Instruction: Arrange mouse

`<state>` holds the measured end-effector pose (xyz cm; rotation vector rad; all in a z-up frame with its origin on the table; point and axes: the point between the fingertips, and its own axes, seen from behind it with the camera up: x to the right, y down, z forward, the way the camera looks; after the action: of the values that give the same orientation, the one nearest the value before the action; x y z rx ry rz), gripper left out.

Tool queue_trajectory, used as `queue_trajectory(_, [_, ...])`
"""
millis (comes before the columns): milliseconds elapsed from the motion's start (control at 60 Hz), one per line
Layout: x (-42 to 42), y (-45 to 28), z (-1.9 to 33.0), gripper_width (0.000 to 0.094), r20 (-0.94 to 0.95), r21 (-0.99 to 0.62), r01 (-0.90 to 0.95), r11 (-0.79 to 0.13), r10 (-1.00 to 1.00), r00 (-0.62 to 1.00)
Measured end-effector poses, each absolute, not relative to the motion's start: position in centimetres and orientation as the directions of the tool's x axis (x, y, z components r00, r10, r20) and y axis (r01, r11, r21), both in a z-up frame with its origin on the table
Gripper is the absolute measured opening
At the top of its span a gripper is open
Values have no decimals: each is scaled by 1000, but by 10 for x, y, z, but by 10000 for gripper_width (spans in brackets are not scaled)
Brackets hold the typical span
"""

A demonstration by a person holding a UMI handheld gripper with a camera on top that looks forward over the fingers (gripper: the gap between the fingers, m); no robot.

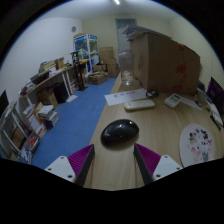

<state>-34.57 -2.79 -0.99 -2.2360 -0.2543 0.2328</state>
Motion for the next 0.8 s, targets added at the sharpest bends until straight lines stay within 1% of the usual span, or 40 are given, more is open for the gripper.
queue_trajectory(267, [-357, 29, -13, 825, -21, -785, 109, -609, 202, 979])
queue_trajectory(400, [-365, 55, -12, 834, -20, -796, 93, -598, 180, 983])
queue_trajectory(500, [-366, 66, -12, 808, -45, -790, 58, -611, 152, 987])
queue_trajectory(583, [-364, 70, -9, 748, -87, -792, 11, -611, 130, 988])
queue_trajectory(600, [-363, 70, -9, 782, -91, -794, 6, -608, 128, 988])
queue_trajectory(617, [-361, 71, -9, 693, -89, -796, 6, -605, 127, 988])
queue_trajectory(633, [-360, 72, -10, 663, -88, -799, 8, -602, 129, 988])
queue_trajectory(750, [-360, 71, -12, 631, -44, -812, 60, -580, 163, 986])
queue_trajectory(800, [-359, 72, -13, 590, -23, -811, 80, -579, 169, 985])
